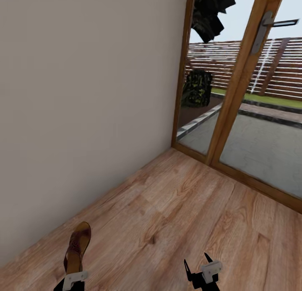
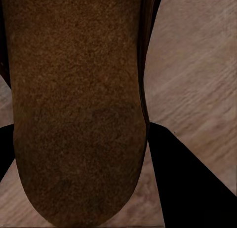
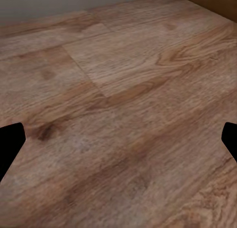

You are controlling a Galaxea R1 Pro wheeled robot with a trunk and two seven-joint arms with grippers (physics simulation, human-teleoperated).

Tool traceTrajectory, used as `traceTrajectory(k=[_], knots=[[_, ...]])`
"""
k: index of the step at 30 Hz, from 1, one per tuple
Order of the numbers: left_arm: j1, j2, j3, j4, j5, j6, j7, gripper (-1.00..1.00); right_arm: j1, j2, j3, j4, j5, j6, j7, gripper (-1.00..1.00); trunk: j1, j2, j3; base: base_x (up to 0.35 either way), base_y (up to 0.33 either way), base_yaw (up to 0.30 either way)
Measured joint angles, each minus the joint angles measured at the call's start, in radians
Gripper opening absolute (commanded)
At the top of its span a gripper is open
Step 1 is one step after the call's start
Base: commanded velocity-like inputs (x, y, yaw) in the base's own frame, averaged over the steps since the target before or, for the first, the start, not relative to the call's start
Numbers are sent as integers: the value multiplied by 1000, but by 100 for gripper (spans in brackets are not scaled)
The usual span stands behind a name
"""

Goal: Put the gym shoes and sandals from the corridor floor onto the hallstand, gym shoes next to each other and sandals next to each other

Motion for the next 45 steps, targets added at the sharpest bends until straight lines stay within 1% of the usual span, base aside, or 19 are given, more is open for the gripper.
traceTrajectory(k=[25, 26, 28, 29, 30, 33, 38, 45], knots=[[1, 0, 3, 3, 3, -4, 1, -100, 0, 0, 0, 0, 0, 0, 0, 100, 0, 0, 0, 0, 0, 278], [1, 0, 3, 7, 5, -18, 1, -100, 0, 0, 0, 0, 0, 0, 0, 100, 0, 0, 0, 0, 0, 278], [1, 0, 4, 33, 15, -83, 2, -100, 0, -1, 0, 0, 0, 0, -1, 100, 0, 0, 0, 0, 0, 278], [1, 0, 4, 43, 18, -103, 2, -100, 0, -1, 0, 0, 0, 0, 0, 100, 0, 0, 0, 0, 0, 278], [2, 0, 5, 64, 21, -141, 3, -100, 0, -1, 0, 0, 0, -1, 0, 100, 0, 0, 0, 0, 0, 278], [2, 0, 4, 96, 24, -195, 3, -100, 0, -1, 0, 0, 0, 0, -1, 100, 0, 0, 0, 0, 0, 278], [2, 0, 4, 116, 27, -230, 3, -100, 0, -1, 0, 0, 0, 0, -1, 100, 0, 0, 0, 0, 0, 278], [2, 0, 6, 121, 29, -244, 3, -100, 0, -1, 0, 0, 0, -1, 0, 100, 0, 0, 0, 0, 0, 278]])
